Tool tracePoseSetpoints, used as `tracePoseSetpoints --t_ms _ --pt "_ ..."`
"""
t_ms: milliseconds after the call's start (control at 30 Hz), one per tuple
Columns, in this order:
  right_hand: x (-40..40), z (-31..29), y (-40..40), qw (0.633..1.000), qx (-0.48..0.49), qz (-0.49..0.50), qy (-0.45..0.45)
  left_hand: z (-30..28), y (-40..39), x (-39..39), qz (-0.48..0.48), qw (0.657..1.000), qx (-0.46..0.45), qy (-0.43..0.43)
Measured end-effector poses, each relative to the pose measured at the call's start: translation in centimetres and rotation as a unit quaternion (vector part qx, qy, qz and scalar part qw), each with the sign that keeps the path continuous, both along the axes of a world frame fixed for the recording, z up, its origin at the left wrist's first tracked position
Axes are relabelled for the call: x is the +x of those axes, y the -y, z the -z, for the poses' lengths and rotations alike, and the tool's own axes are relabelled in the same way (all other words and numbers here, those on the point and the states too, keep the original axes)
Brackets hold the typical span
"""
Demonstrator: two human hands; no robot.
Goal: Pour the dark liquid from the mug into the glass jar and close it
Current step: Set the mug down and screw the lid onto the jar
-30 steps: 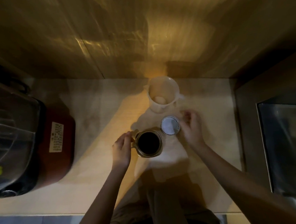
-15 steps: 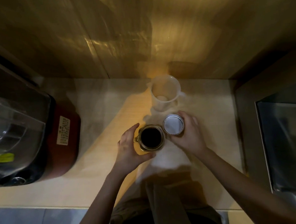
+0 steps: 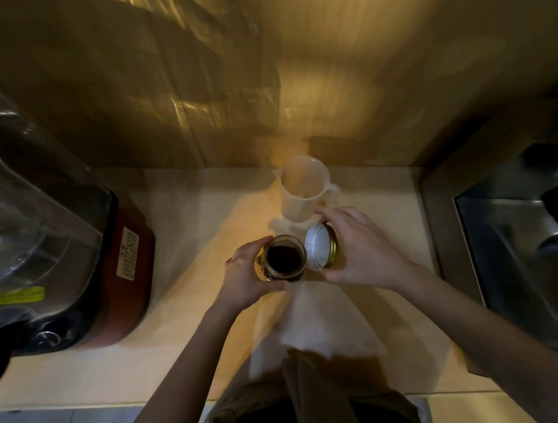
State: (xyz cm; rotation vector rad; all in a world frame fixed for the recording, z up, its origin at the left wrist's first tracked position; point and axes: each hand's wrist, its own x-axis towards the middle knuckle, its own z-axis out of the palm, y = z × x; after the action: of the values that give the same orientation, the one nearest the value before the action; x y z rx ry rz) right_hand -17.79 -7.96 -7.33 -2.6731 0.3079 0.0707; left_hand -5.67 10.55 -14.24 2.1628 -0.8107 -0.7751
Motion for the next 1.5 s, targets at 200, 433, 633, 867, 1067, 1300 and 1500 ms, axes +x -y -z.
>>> tracePoseSetpoints --t_ms 200,433,633,867,1067,1300,1500 --pt "3.0 -2.0 -3.1 0.995 0.057 -0.076 -0.013 -0.6 -0.5 0.2 0.001 1.000 -0.004 -0.019" --pt "4.9 -1.0 -4.9 0.981 -0.111 -0.140 -0.080 -0.2 0.1 -0.3 -0.007 0.999 -0.005 -0.037" --pt "5.2 -0.8 -5.3 0.975 -0.158 -0.120 -0.098 0.3 -0.1 -0.1 -0.008 0.999 -0.001 -0.044" --pt "5.9 -1.1 -6.4 0.978 -0.179 -0.036 -0.098 0.7 -0.1 0.0 -0.006 1.000 -0.003 -0.027" --pt "5.3 -1.5 -6.6 0.982 -0.168 0.020 -0.079 0.8 0.0 -0.2 -0.009 0.999 0.010 -0.030" --pt "4.1 -2.9 -4.5 0.970 -0.153 0.053 -0.182 0.4 0.0 -0.5 -0.022 0.999 -0.011 -0.031" --pt "4.1 -2.7 -4.4 0.977 -0.091 -0.095 -0.167 0.6 0.1 -0.5 -0.024 0.999 -0.006 -0.028"
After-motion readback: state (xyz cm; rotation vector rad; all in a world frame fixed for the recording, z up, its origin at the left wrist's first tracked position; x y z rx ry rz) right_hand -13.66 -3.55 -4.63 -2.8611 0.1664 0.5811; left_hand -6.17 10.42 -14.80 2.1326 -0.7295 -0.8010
